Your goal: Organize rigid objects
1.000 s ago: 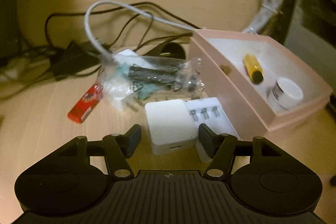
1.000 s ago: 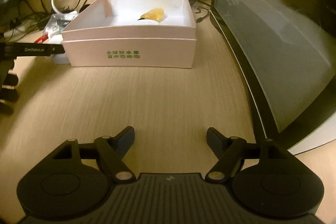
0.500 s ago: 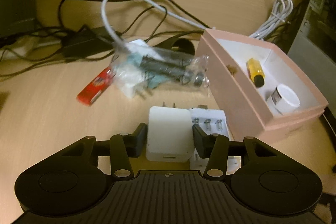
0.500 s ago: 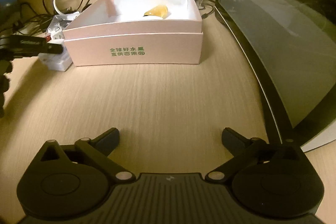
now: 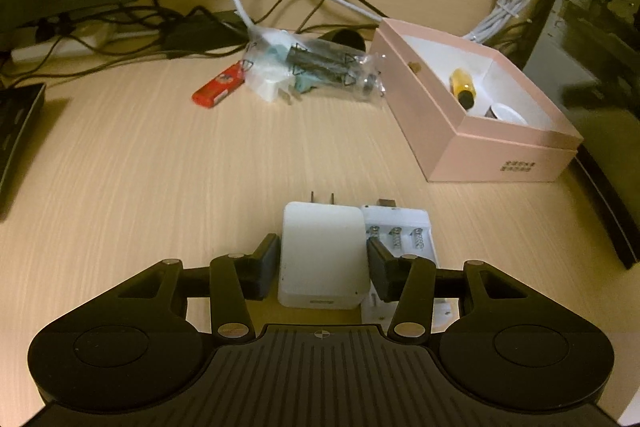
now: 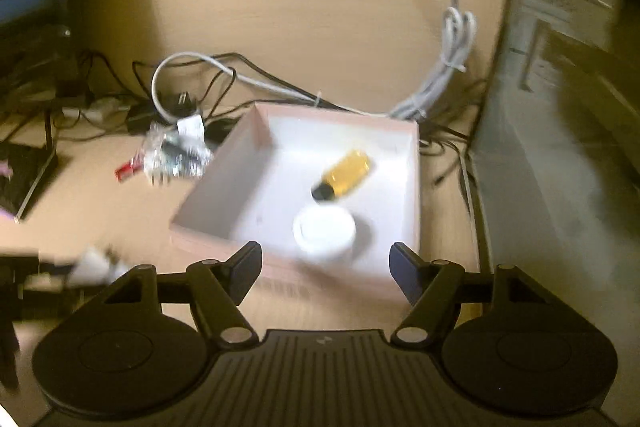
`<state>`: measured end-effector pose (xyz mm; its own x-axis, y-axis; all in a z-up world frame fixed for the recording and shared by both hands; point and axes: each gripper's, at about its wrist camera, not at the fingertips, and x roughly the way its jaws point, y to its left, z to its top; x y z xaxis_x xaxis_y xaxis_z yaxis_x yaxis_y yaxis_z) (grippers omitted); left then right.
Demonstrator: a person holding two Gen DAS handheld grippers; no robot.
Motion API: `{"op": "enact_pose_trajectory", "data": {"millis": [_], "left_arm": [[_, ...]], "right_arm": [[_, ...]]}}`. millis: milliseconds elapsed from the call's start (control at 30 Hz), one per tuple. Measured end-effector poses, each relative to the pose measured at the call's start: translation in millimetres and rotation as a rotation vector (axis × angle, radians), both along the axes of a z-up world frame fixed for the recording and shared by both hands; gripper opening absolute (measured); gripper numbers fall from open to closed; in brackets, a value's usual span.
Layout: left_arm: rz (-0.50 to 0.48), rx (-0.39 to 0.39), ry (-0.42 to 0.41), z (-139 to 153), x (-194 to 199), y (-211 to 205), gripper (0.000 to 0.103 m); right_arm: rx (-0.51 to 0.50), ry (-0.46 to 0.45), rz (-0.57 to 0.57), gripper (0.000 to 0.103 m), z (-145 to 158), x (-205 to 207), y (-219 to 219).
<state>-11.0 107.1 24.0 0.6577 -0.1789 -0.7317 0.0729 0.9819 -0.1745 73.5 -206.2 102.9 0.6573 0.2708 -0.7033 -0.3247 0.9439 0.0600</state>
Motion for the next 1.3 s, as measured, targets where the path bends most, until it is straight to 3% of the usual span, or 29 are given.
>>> {"op": "enact_pose_trajectory", "data": {"millis": [167,400,467,633,800,967,1133,1300], "left_arm": [[0.015,-0.034,-0.005,0,-9,6,0.052],[0.043,-0.033,-0.006,0,-14,11,0.052],[0.057,-0.032,-0.007,0,-14,16,0.052],[0.060,-0.016,-0.001,1,-11,18,0.052],[0.055,-0.003,-0.005,0,-14,17,0.052],[0.050,0.006,-0.014,0,-16,15,0.052],[0.049,0.001,-0.015,0,-16,16,0.052],[0.054,-0.006,-0.025,-1,-18,16,0.052]], "right_arm": [[-0.055,0.128,-0.012,0.071,-18,60,29],[-0.172,0.276,-0.022,0.065,-57,91,53],[-0.165,0.306,-0.021,0.054,-63,90,51],[-0.118,0.261,-0.002,0.054,-54,85,52],[-0.134,0.231,0.047,0.054,-48,87,76],[-0.019,0.087,0.056,0.054,-42,90,83],[-0.034,0.198,-0.006,0.054,-61,99,65],[0.004,0.166,-0.054,0.055,-43,74,35]]}}
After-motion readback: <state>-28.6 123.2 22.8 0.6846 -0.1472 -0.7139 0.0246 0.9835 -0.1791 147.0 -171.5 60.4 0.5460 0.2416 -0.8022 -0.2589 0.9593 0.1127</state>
